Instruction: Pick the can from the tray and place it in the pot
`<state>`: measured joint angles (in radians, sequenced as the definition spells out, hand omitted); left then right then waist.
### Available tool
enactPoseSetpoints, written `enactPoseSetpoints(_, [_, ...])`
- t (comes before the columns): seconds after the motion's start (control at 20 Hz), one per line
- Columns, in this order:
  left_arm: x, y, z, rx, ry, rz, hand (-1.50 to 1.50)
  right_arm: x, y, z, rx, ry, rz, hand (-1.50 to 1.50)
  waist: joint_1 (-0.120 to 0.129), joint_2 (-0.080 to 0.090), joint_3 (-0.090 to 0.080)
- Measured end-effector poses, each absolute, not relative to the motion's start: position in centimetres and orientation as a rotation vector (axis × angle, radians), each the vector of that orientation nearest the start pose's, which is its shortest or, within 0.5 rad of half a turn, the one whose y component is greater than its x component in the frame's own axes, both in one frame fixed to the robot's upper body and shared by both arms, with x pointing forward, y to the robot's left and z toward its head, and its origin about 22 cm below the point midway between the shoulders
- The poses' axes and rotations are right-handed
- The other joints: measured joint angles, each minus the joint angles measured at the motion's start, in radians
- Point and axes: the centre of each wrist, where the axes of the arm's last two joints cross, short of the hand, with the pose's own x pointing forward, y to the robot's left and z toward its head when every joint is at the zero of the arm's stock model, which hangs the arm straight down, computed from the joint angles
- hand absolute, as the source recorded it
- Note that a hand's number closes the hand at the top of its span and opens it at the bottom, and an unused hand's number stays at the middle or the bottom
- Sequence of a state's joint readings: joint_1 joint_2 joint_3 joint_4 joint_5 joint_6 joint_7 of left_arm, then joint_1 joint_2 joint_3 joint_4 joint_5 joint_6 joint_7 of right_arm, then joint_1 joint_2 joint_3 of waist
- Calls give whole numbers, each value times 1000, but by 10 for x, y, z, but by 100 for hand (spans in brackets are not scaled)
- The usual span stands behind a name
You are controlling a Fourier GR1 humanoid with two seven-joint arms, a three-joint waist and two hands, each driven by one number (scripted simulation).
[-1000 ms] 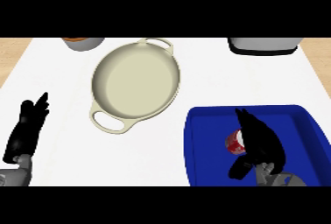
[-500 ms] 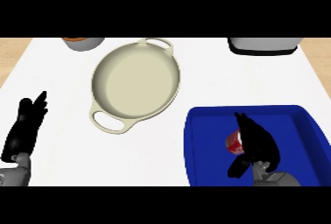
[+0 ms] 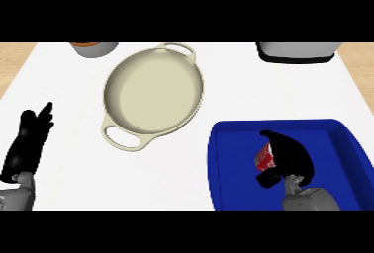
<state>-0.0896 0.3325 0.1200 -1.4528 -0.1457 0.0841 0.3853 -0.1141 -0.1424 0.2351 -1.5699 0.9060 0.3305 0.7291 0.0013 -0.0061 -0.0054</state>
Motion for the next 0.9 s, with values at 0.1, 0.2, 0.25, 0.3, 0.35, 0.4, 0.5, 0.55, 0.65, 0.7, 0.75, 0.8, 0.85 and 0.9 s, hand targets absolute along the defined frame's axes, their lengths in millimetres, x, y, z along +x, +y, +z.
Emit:
enactPoseSetpoints(0.1, [259,329,31,523,-1159,-106,0,262,-193,23,-804,-794,944,150,0,-1,0])
enactPoseSetpoints(0.2, [259,332,31,527,-1160,-105,0,258,-197,21,-831,-824,964,150,0,0,0])
enactPoseSetpoints(0.25, [260,331,32,525,-1164,-108,0,260,-196,20,-847,-833,974,150,0,1,1])
enactPoseSetpoints(0.3, [257,331,30,523,-1164,-108,0,262,-197,17,-863,-843,984,150,1,0,1])
enactPoseSetpoints(0.35, [260,331,30,523,-1161,-107,0,263,-199,17,-875,-852,995,150,0,1,1])
enactPoseSetpoints(0.4, [264,332,29,523,-1161,-106,0,264,-198,16,-893,-863,1003,150,0,2,2])
enactPoseSetpoints(0.5, [264,332,26,519,-1154,-104,0,263,-198,19,-923,-883,1023,150,-1,3,3])
enactPoseSetpoints(0.55, [264,330,25,520,-1157,-104,0,264,-196,20,-936,-892,1027,150,-1,4,4])
enactPoseSetpoints(0.65, [263,332,24,520,-1159,-98,0,263,-192,25,-964,-909,1028,150,-1,4,4])
enactPoseSetpoints(0.7, [261,334,26,522,-1162,-98,0,261,-193,26,-980,-922,1028,150,-1,5,5])
enactPoseSetpoints(0.75, [263,336,26,523,-1158,-96,0,258,-195,28,-1003,-933,1027,150,-2,5,5])
enactPoseSetpoints(0.8, [264,335,26,524,-1158,-97,0,259,-192,30,-1017,-937,1019,150,-2,5,5])
enactPoseSetpoints(0.85, [265,332,29,521,-1156,-95,0,256,-193,35,-1027,-941,1011,150,-2,5,5])
enactPoseSetpoints(0.9, [263,334,30,523,-1156,-98,0,258,-190,34,-1030,-942,1008,150,-2,5,5])
